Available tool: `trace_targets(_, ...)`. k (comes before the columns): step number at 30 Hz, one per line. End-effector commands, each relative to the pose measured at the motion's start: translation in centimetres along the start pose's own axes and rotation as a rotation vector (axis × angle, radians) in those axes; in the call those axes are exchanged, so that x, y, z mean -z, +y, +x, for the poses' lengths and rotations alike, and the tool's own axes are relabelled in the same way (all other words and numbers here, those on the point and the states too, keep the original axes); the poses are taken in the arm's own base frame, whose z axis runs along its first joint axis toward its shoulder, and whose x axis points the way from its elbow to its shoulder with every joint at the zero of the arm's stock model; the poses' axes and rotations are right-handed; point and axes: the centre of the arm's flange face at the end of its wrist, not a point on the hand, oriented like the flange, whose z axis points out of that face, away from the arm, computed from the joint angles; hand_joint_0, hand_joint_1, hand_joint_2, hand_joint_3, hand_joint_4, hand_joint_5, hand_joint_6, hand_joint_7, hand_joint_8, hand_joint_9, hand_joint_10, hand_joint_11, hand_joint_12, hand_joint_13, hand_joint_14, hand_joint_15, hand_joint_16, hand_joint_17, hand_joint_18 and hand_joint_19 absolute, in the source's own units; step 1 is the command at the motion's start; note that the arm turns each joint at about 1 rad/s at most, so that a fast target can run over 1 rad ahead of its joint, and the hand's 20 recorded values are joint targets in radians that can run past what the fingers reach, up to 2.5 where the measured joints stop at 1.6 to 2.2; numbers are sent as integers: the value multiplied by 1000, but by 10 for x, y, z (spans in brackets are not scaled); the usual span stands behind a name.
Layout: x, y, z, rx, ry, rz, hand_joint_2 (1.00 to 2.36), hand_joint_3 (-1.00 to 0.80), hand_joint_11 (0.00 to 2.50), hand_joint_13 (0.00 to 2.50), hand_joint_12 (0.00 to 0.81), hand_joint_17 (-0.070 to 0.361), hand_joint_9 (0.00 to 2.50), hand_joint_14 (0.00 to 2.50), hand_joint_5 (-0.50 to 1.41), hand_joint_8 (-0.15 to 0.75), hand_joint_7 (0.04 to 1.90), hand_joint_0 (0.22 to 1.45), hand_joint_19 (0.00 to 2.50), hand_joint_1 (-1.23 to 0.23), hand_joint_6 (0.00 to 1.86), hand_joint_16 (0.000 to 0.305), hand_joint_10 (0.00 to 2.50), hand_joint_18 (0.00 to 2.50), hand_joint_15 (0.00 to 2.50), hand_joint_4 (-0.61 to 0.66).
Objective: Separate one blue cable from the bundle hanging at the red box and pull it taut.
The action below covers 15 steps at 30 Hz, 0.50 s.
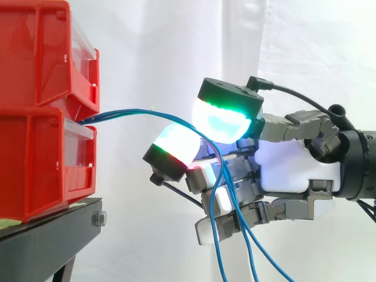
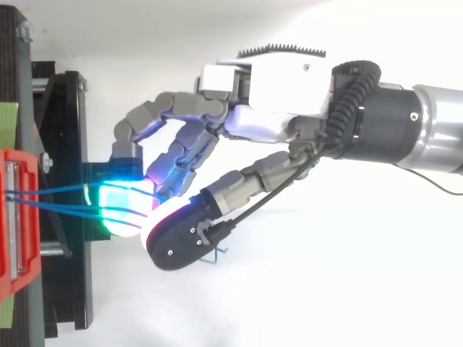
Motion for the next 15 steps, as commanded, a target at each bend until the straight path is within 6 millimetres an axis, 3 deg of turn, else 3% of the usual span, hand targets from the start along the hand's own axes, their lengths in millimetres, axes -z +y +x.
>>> trace_targets(1, 0, 0, -1, 0, 0, 1, 1000, -500, 991, 1084, 377, 80, 940, 24, -213, 331, 973, 798, 413, -915, 853, 36, 18, 827, 688, 226)
trace_targets(6, 0, -1, -1, 0, 0, 2, 1000, -500, 990, 1108, 373, 78, 997, 24, -201, 340, 980, 666, 441, -884, 853, 35, 18, 845, 700, 226)
trace_targets(10, 0, -1, 0, 2, 1, 2, 1000, -500, 980, 1155, 378, 80, 1074, 22, -179, 350, 1009, 566, 476, -765, 834, 36, 18, 880, 707, 223)
trace_targets(15, 1, -1, 0, 3, 1, 7, 1000, -500, 967, 1200, 369, 79, 1132, 24, -164, 348, 1041, 644, 506, -573, 812, 35, 19, 908, 715, 193)
